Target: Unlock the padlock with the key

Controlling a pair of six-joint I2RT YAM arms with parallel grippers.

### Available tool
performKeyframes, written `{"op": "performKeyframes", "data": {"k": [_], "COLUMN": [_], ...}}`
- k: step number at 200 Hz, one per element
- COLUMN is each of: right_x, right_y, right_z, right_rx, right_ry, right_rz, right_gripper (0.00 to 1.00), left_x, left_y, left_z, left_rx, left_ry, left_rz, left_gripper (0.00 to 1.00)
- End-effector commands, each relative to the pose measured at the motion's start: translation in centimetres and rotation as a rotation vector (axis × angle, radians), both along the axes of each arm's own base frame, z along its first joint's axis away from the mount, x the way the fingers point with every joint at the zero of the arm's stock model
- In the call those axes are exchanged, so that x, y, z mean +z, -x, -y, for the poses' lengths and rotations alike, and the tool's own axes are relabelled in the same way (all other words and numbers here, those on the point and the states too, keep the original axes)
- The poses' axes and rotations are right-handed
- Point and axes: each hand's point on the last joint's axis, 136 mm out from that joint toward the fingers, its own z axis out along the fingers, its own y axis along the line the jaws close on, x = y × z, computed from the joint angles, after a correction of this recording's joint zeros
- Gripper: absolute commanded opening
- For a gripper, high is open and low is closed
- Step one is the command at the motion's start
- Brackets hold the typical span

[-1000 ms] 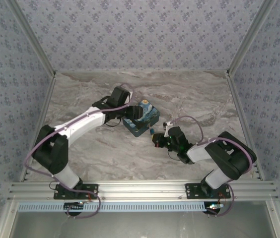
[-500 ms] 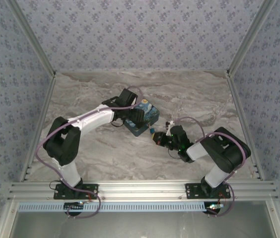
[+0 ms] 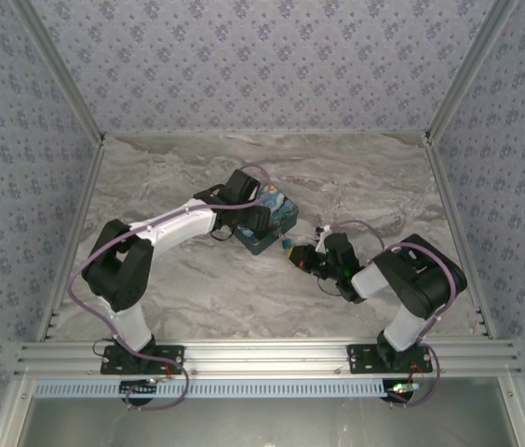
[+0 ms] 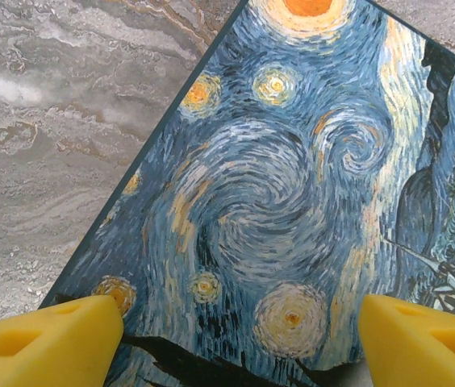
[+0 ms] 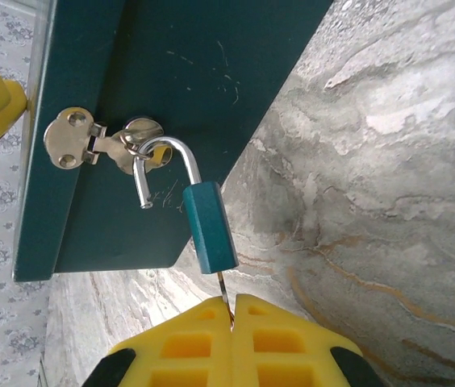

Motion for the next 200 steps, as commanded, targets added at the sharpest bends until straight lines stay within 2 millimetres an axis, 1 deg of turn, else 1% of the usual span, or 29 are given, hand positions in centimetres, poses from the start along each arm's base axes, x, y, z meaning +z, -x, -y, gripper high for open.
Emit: {"op": "performKeyframes", "data": {"k": [1, 5, 34, 49, 69, 93, 122, 136, 140, 156, 174, 186, 200], "right_x": [-1.3, -1.4, -1.7, -1.9, -1.7, -0.1, 3.0, 4.4, 5.1, 6.5, 7.3, 7.5, 7.4], "right_y": [0.4, 0.4, 0.7, 0.9, 1.0, 0.8, 0.2, -0.2, -0.2, -0.5, -0.8, -1.1, -1.6], "right_z": [0.8, 0.9, 1.5, 1.8, 2.4, 2.5, 2.3, 2.1, 1.8, 1.2, 0.7, 0.5, 0.4], "right_rx": [-0.020, -0.021, -0.027, -0.030, -0.032, 0.000, 0.048, 0.073, 0.086, 0.123, 0.152, 0.161, 0.163], "right_ry": [0.025, 0.027, 0.043, 0.055, 0.057, 0.057, 0.064, 0.052, 0.041, 0.010, 0.003, 0.003, -0.003], "right_rz": [-0.066, -0.068, -0.080, -0.087, -0.076, 0.002, 0.144, 0.205, 0.228, 0.279, 0.308, 0.315, 0.312], "right_gripper": [0.06, 0.11, 0.25, 0.31, 0.37, 0.46, 0.59, 0.67, 0.70, 0.80, 0.88, 0.94, 0.97], "left_x": [-4.1, -4.1, -4.1, -4.0, -4.0, -3.8, -3.5, -3.4, -3.3, -3.3, -3.2, -3.4, -3.4], "left_y": [2.1, 2.1, 2.0, 2.0, 2.1, 2.2, 2.2, 2.3, 2.3, 2.3, 2.4, 2.4, 2.5], "left_z": [-2.6, -2.6, -2.7, -2.7, -2.6, -2.5, -2.4, -2.3, -2.3, -2.2, -2.2, -2.2, -2.2], "left_rx": [0.021, 0.022, 0.027, 0.027, 0.026, 0.022, 0.022, 0.022, 0.023, 0.020, 0.021, 0.022, 0.025], "left_ry": [-0.120, -0.120, -0.121, -0.120, -0.117, -0.109, -0.097, -0.090, -0.088, -0.082, -0.080, -0.082, -0.080], "left_rz": [-0.113, -0.114, -0.110, -0.110, -0.111, -0.113, -0.111, -0.111, -0.111, -0.112, -0.114, -0.116, -0.118], "left_gripper": [0.79, 0.79, 0.79, 0.79, 0.79, 0.79, 0.79, 0.79, 0.79, 0.79, 0.79, 0.79, 0.79]}}
